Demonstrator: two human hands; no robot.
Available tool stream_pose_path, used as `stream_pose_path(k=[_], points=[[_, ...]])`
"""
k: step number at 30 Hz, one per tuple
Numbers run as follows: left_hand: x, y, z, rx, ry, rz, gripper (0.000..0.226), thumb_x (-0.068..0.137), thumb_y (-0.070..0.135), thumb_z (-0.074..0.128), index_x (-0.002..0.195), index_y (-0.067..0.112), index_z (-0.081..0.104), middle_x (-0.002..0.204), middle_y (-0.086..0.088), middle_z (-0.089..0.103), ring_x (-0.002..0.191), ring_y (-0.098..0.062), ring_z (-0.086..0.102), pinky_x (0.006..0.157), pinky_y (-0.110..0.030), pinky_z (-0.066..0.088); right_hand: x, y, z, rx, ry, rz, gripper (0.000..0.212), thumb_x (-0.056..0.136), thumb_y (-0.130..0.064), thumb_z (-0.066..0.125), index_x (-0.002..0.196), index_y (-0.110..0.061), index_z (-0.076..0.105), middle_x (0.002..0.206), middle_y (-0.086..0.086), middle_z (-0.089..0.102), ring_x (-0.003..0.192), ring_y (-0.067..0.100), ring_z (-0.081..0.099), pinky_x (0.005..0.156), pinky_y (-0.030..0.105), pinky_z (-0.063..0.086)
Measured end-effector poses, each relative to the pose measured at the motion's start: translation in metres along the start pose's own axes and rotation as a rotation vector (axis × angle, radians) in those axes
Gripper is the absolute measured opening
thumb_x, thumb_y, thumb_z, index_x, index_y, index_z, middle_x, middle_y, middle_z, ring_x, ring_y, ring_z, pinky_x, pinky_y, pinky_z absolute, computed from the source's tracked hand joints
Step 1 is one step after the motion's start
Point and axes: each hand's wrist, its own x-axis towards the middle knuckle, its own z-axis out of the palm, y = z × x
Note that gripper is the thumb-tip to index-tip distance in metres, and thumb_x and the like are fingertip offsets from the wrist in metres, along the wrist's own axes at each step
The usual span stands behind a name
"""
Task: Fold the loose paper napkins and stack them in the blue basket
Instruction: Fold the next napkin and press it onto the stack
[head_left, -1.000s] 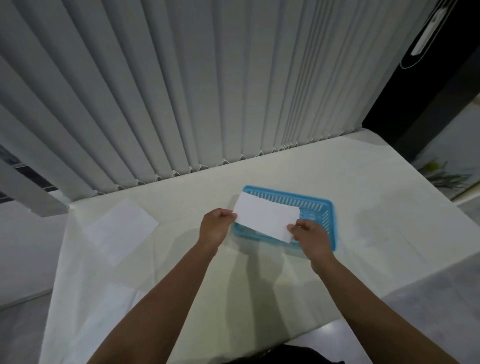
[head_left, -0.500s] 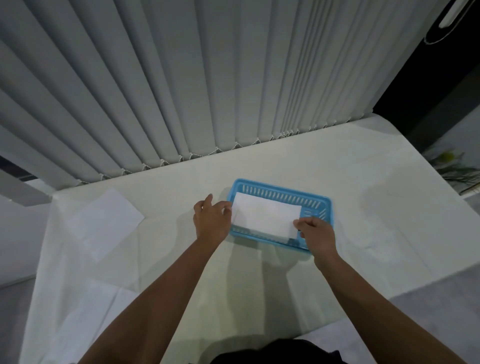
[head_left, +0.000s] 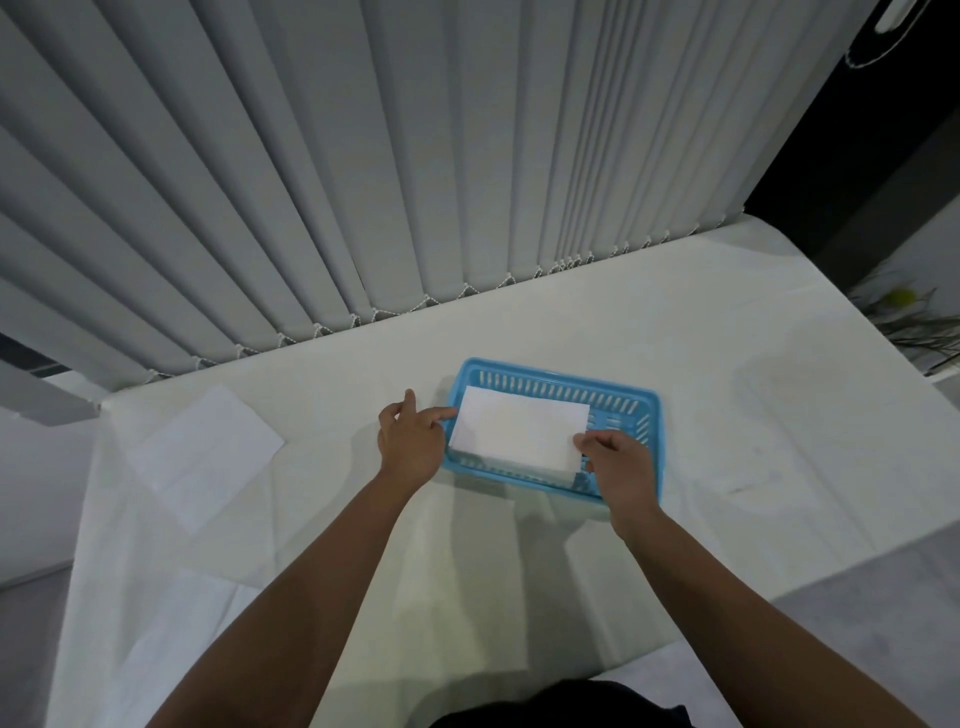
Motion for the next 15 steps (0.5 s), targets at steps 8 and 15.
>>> stream_pose_path(k=[8,15], points=[[0.0042,0.0005,0.0034,0.094,-0.010,0.043,0.042,0.101,0.021,0.029,0.122,0.045,0.058,0.159,-0.006,0.020,0.142,-0.026,0.015,0.113,-0.036,0.024,0.0030,0.0001,0.0005,-0.014,-0.011,-0.007,0.006,0.084,-0.019,0.068,0.079,-0.015,0.068,0.081,-0.001,0.066,0.077,0.018,0.058,0.076,0.034,0.049],[0.0085,-0.0007,0.0065,0.081,-0.011,0.052,0.042,0.099,0.020,0.032,0.116,0.044,0.062,0.159,-0.003,0.020,0.141,-0.024,0.014,0.114,-0.040,0.025,0.0084,0.0010,-0.0039,-0.035,-0.037,-0.017,0.011,0.082,-0.020,0.070,0.072,-0.021,0.067,0.075,-0.008,0.066,0.071,0.012,0.059,0.069,0.029,0.045]])
